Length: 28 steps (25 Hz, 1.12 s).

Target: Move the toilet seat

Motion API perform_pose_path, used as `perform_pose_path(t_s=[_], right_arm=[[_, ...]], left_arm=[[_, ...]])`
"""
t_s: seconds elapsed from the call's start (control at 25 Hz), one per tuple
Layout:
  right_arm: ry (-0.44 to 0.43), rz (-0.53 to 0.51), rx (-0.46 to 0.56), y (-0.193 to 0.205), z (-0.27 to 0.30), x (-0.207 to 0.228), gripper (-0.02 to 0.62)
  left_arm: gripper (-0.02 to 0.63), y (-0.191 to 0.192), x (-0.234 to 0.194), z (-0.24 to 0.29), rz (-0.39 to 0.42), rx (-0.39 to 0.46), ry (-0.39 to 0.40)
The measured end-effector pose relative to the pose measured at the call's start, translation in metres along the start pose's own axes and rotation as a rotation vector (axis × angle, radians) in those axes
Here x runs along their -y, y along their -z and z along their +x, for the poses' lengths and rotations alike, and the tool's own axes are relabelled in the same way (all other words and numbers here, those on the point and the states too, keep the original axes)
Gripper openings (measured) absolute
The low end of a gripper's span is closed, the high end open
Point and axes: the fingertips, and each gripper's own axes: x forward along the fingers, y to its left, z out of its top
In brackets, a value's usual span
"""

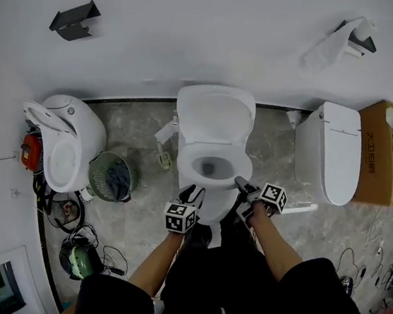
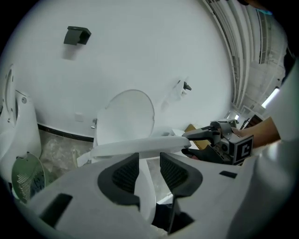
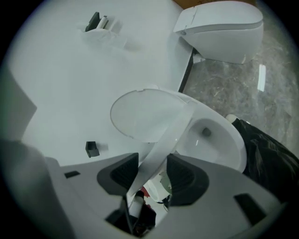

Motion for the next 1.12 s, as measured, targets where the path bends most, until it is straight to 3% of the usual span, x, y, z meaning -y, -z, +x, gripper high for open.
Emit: perform_pose_path(t_s=[0.24,0.44,0.6,0.76,0.92,1.04,1.12], right_arm=[[-0.098,-0.057,-0.023,-0.029,0.014,-0.044,0.209],[-0.181,-0.124,-0.015,-0.051,0.026,-0.076,0.216],[-0.219,-0.29,-0.041,-0.056,0.029,-0.097,0.222],[-0.199,-0.491,-0.059,-0.06,0.031,-0.109,0.215],[-0.175,-0.667,-0.031,-0.071,0.025,-0.117,0.12],[-0.163,-0.729,-0.006,-0.081,0.018,-0.121,0.021],[-0.154,-0.743,-0.006,-0.085,0.015,-0.12,0.006]], left_arm=[[0.053,-0.053,-0.02,0.014,-0.022,0.073,-0.094],[0.017,-0.091,-0.032,0.03,-0.024,0.122,-0.139],[0.005,-0.11,-0.04,0.039,-0.027,0.143,-0.163],[0.005,-0.127,-0.048,0.048,-0.024,0.158,-0.176],[0.005,-0.144,-0.054,0.06,-0.024,0.172,-0.188],[0.005,-0.16,-0.06,0.071,-0.001,0.17,-0.2],[0.005,-0.171,-0.064,0.08,0.017,0.164,-0.208]])
